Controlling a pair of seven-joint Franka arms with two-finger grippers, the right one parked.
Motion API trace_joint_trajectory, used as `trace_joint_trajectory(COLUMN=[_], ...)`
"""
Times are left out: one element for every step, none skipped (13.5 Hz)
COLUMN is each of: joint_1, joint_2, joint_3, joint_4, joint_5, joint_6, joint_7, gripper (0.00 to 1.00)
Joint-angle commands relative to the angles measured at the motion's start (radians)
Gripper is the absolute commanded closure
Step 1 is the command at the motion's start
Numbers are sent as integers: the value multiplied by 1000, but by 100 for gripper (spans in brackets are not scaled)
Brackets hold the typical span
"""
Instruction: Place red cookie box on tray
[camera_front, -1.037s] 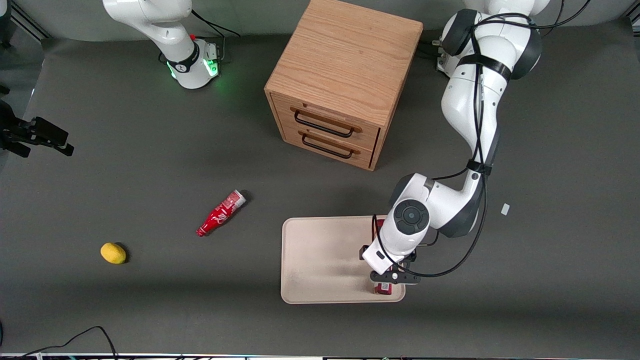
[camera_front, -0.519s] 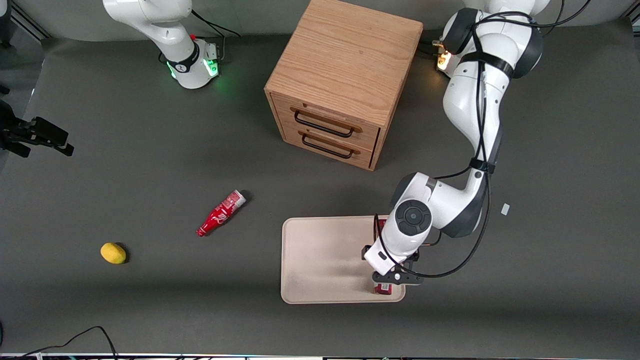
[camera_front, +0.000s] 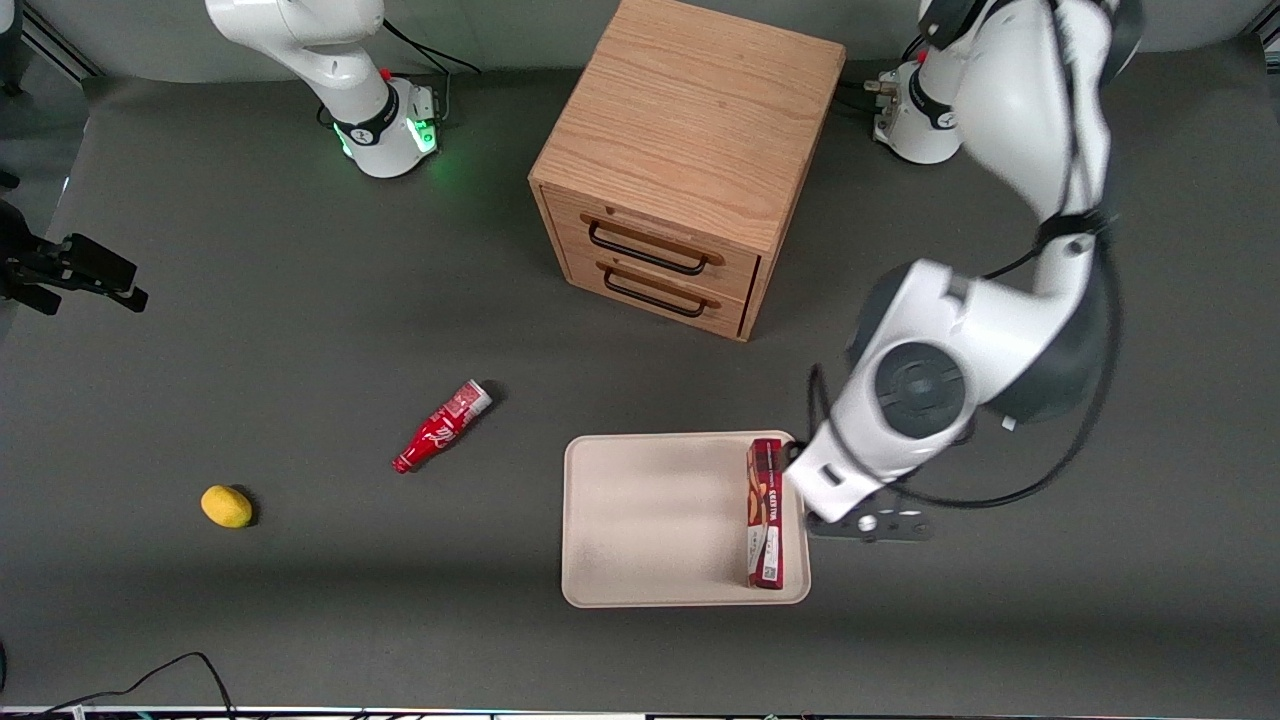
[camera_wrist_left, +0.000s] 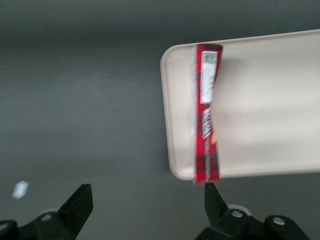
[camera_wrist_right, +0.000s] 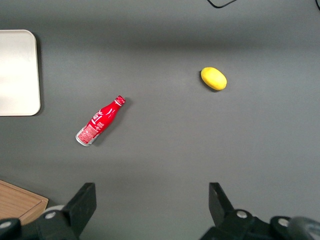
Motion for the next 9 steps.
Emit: trace_joint_trajectory(joint_1=[105, 134, 145, 143, 145, 145, 145, 145, 143], joint_2=[-270, -338, -390, -439, -480, -514, -534, -554, -574], joint_3=[6, 15, 44, 90, 134, 189, 246, 295, 332], joint_4=[-312, -389, -446, -498, -544, -589, -619, -642, -665], joint_5=[-40, -40, -40, -49, -69, -77, -86, -105, -106], joint_6=[13, 23, 23, 23, 24, 27, 34, 32, 31], joint_7=[171, 232, 280, 325, 380, 443, 507, 553, 564], gripper=[0, 0, 0, 0, 0, 0, 0, 0, 0])
